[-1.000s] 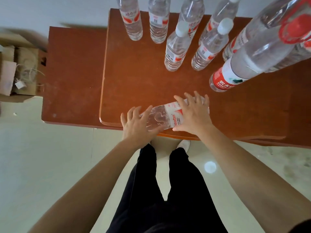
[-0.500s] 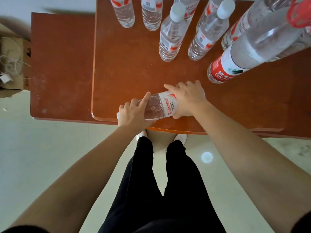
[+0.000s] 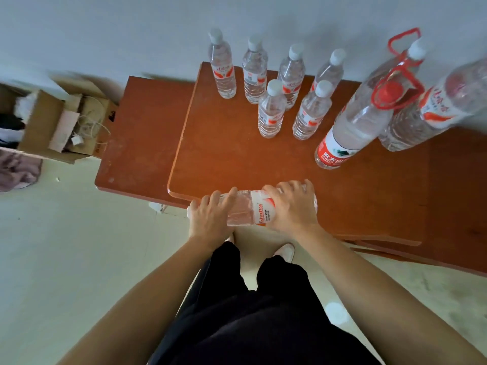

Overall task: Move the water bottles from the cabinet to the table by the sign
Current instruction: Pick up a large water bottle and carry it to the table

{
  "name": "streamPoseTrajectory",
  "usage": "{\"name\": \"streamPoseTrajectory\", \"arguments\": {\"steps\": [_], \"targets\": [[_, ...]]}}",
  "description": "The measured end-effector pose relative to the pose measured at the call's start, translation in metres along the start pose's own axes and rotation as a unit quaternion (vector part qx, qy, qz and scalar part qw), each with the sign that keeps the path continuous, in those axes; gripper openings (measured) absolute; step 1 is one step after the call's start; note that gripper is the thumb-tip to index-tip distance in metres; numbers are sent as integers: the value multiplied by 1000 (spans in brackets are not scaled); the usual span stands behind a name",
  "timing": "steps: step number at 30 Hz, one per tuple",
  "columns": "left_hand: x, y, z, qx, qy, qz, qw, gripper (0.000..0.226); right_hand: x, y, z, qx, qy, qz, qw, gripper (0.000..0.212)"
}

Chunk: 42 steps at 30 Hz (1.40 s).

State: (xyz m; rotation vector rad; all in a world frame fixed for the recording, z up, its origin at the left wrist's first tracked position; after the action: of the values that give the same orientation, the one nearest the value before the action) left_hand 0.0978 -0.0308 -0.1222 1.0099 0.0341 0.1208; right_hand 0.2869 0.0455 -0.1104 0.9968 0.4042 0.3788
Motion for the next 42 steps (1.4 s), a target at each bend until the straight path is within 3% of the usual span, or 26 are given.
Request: {"name": "streamPoseTrajectory", "arguments": {"steps": [5, 12, 17, 23, 25, 27, 33, 42], "targets": [[-31, 56, 42, 144, 112, 42, 982, 103, -43, 76, -13, 127, 106, 14, 986, 78], [-103, 131, 142, 321, 255, 46, 911, 97, -165, 179, 2, 291, 246, 30, 924, 62], [-169, 152, 246, 421, 306, -24, 854, 101, -276, 216, 59, 369, 323, 33, 871, 71], [-289, 138, 422, 473, 373, -51, 797, 96, -470, 215, 139, 384, 391, 35, 836, 85], [-337, 115, 508, 467, 416, -64, 778, 96, -563, 199, 178, 407, 432, 27, 804, 89], [-360, 108, 544, 478, 432, -97, 758, 94, -601, 194, 192, 398, 446, 17, 802, 88], [-440, 16, 733, 468, 563, -102, 673, 76, -801, 135, 299, 384, 592, 20, 709, 87], [-533, -116, 924, 402, 715, -120, 559, 95, -1049, 26, 411, 325, 760, -16, 562, 83]]}}
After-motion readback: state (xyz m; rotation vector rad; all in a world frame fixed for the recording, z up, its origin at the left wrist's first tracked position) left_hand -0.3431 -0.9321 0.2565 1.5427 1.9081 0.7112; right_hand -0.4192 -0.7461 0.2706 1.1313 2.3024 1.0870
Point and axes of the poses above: each hand's wrist, its own z-axis away from the middle knuckle, its own y-axis out of the back of the hand, x = y × z, the point moved 4 cm from there along -z, towards the middle knuckle, and after that the axes turned 12 degrees about -x, right-handed, at the moved point
